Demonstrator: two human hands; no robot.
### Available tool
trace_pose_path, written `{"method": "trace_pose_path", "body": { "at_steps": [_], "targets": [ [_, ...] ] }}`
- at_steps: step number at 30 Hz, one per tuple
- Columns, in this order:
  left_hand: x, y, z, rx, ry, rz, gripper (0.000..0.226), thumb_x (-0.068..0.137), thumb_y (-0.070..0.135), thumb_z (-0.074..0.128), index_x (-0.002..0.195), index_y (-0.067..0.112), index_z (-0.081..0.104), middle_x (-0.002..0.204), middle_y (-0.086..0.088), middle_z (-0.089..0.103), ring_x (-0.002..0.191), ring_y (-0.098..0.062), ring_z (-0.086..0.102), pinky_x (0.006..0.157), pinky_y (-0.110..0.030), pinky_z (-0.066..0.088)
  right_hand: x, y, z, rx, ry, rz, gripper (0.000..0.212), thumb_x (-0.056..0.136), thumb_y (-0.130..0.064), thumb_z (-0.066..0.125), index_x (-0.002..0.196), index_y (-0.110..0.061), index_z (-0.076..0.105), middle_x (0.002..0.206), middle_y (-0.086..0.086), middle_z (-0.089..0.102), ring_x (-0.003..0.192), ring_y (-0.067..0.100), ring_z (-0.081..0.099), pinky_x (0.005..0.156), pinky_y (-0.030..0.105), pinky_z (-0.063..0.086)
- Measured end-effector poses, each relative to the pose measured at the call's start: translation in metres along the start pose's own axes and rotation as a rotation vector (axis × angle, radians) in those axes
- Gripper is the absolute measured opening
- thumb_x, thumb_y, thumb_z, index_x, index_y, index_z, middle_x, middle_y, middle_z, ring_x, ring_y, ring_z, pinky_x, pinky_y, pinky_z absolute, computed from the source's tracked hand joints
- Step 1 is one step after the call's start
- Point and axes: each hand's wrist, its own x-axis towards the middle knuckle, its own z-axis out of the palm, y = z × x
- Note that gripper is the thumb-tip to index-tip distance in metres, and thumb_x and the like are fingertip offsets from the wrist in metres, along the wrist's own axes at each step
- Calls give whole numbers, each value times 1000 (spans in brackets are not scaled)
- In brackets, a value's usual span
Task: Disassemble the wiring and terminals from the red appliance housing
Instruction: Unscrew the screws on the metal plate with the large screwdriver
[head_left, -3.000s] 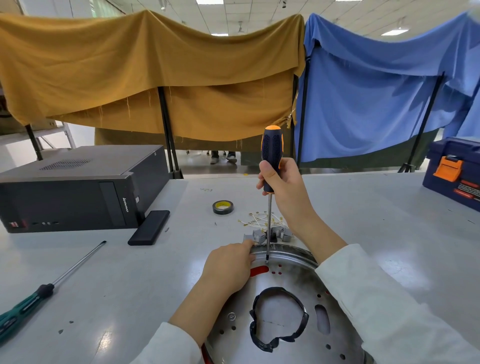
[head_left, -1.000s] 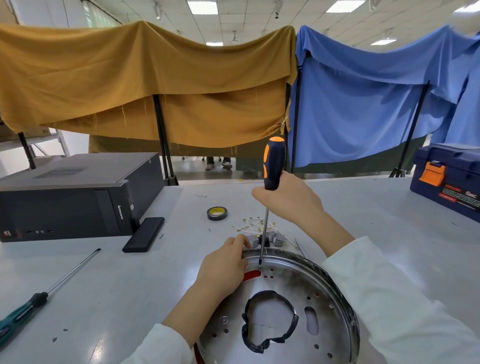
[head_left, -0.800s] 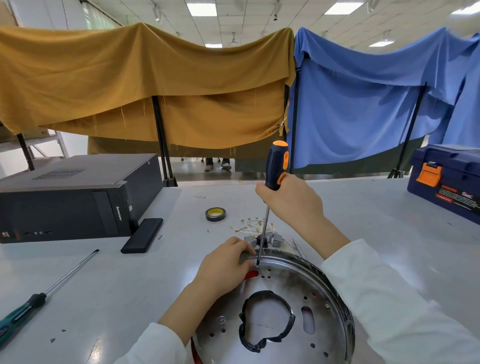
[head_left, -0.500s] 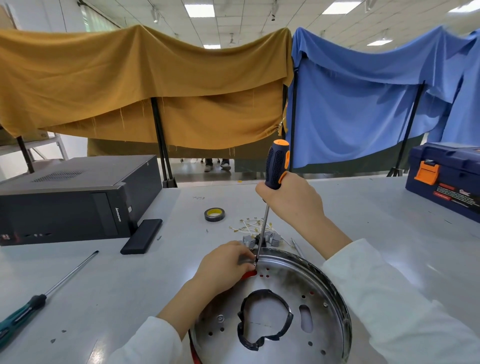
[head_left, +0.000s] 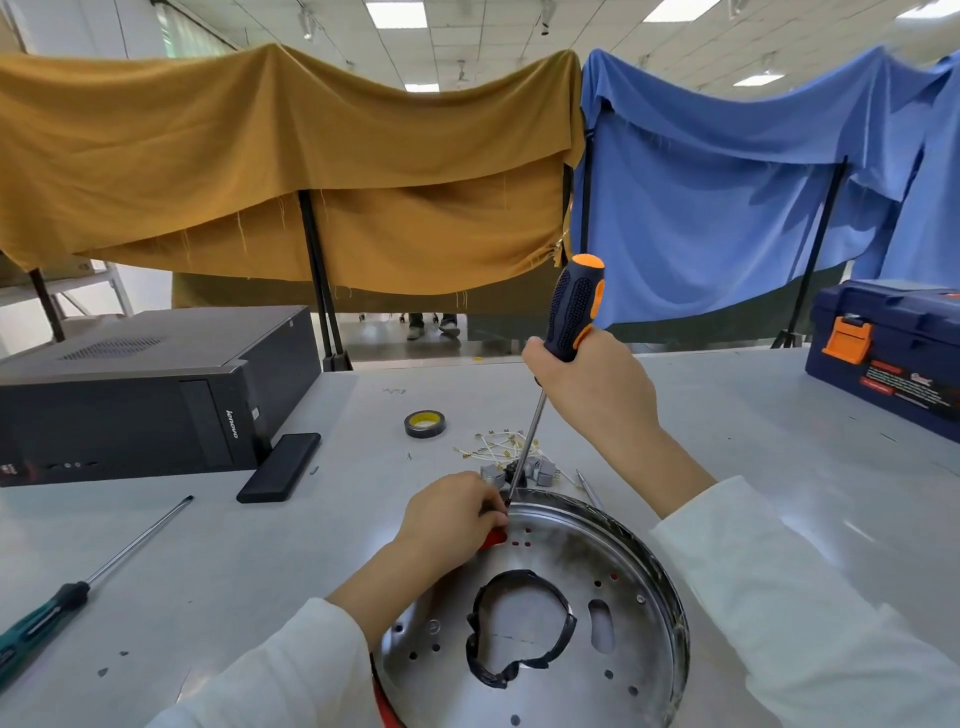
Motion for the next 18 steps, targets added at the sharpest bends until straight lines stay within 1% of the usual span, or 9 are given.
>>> {"method": "trace_pose_path", "body": {
  "at_steps": [3,6,9,11,12,13,15,16,18],
  "targets": [
    [0,-2,0,-82,-31,2,16,93,31,54,97,23,68,105,3,60,99,-16,55,82,-27,44,-3,6,-4,118,85,28,39,87,-48,54,59,-23,44,51,-6,47,51,10,48,48,24,27],
    [1,-4,-2,-136,-38,2,14,93,28,55,95,21,67,103,2,62,96,-14,54,81,-21,40,-7,16,-5,179,67,51,41,85,-57,52,62,-22,53,56,-3,51,59,16,51,51,27,32],
    [1,-7,-9,-239,-21,-16,10,91,24,58,91,19,67,100,3,64,91,-10,54,76,-16,37,-15,29,2,153,-90,29,27,83,-61,55,85,-37,67,63,-13,59,59,7,53,53,26,38],
    [0,-10,-12,-343,-31,-41,8,90,24,60,89,19,67,99,4,65,91,-9,59,77,-17,43,-22,38,13,198,-210,21,18,82,-59,59,95,-47,65,63,-23,61,51,-2,53,57,24,40],
    [-1,-11,-14,-389,-41,-54,8,90,25,61,90,19,67,97,6,66,89,-8,60,76,-16,45,-26,43,19,224,-264,4,16,82,-56,62,95,-47,64,70,-25,63,52,-6,53,60,24,42],
    [-2,-13,-17,-419,-48,-66,9,89,26,62,90,20,68,94,9,67,87,-4,61,73,-14,46,-29,48,25,237,-317,-35,14,83,-51,63,96,-45,64,81,-25,65,61,-7,57,64,25,46],
    [-2,-18,-24,-451,-26,-108,7,87,29,63,87,23,69,86,14,68,79,3,61,68,-9,44,-34,60,35,163,-439,-149,17,86,-38,66,102,-40,61,100,-15,64,88,3,61,80,31,51],
    [-2,-23,-28,-478,5,-144,6,86,29,65,84,25,68,81,14,69,76,3,63,66,-10,43,-35,65,39,59,-494,-199,22,86,-31,68,104,-39,59,103,-9,60,93,10,59,83,33,51],
    [-3,-35,-33,-547,73,-234,5,84,26,67,80,26,68,75,12,71,72,1,66,65,-13,44,-36,71,45,-171,-560,-274,32,83,-20,66,105,-41,55,97,-6,48,87,17,56,74,32,49]
  ]
}}
